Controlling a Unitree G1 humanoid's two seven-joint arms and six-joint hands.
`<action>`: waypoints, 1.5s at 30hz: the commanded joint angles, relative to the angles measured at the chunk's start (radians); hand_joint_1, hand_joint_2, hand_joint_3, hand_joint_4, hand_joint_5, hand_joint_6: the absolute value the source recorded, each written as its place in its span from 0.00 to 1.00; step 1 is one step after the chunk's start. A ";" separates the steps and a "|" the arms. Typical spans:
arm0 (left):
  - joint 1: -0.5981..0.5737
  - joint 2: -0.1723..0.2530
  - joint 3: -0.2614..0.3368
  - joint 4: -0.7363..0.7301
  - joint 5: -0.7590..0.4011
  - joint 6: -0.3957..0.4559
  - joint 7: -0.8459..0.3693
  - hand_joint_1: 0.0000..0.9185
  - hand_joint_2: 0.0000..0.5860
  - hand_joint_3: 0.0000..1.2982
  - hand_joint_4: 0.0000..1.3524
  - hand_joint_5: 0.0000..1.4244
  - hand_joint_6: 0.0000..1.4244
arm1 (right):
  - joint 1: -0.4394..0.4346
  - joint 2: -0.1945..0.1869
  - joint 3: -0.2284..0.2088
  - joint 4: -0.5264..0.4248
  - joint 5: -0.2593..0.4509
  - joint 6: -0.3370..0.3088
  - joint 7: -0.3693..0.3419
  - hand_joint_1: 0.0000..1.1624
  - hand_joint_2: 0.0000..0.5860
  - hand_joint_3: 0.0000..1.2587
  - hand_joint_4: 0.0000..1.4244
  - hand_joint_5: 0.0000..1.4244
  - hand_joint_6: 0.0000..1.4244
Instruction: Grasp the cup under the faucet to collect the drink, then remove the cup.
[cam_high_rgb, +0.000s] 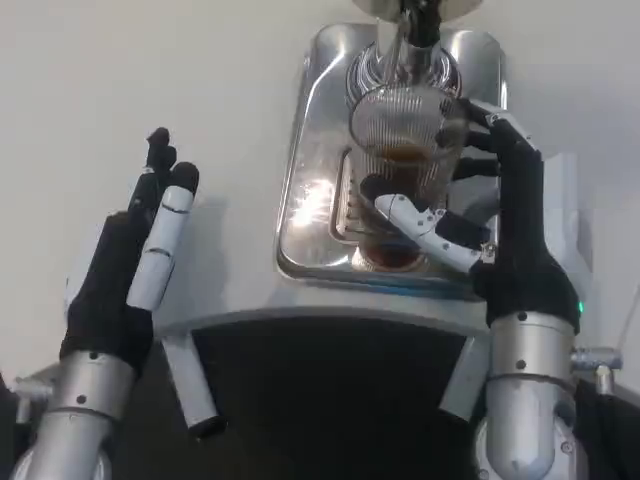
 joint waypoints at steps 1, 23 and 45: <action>0.028 -0.003 0.007 -0.022 -0.003 0.014 0.012 0.00 0.40 0.00 0.00 0.00 0.00 | 0.019 0.029 0.007 -0.049 -0.001 -0.009 0.010 1.00 0.59 0.56 0.49 0.54 0.72; 0.112 0.177 -0.005 -0.101 0.223 -0.005 -0.004 0.00 0.38 0.00 0.00 0.00 0.00 | 0.190 -0.018 0.025 -0.243 0.028 -0.055 0.158 1.00 0.56 0.58 0.52 0.56 0.75; 0.201 0.444 -0.059 -0.321 0.753 -0.063 -0.026 0.00 0.25 0.00 0.00 0.00 0.00 | 0.390 -0.157 0.010 -0.537 0.100 -0.144 0.374 1.00 0.55 0.58 0.52 0.56 0.76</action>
